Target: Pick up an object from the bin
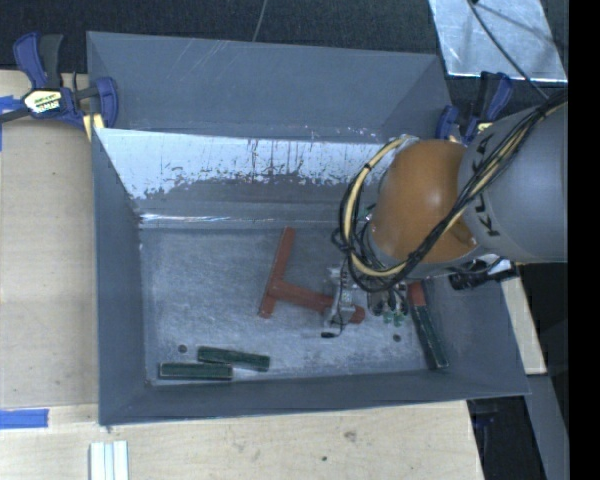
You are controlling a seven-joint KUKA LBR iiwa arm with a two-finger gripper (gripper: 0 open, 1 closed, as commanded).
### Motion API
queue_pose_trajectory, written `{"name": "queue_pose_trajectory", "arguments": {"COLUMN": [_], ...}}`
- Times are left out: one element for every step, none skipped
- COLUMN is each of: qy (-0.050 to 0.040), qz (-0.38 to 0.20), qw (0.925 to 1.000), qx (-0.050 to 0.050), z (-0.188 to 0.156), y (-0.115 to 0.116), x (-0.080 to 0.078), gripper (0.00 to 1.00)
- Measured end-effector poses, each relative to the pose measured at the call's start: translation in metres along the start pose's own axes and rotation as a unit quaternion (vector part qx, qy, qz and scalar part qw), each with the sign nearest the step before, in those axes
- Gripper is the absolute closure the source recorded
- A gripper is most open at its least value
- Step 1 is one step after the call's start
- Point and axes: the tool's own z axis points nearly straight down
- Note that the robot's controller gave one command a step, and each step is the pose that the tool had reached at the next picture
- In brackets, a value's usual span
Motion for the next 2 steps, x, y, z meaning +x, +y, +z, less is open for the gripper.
{"name": "queue_pose_trajectory", "arguments": {"qy": [-0.0001, -0.0011], "qz": [0.0, 0.0], "qw": [1.0, 1.0], "qx": [0.0, 0.0], "z": [0.0, -0.144], "y": [0.0, -0.002], "x": [0.0, -0.003], "gripper": [1.0, 1.0]}}
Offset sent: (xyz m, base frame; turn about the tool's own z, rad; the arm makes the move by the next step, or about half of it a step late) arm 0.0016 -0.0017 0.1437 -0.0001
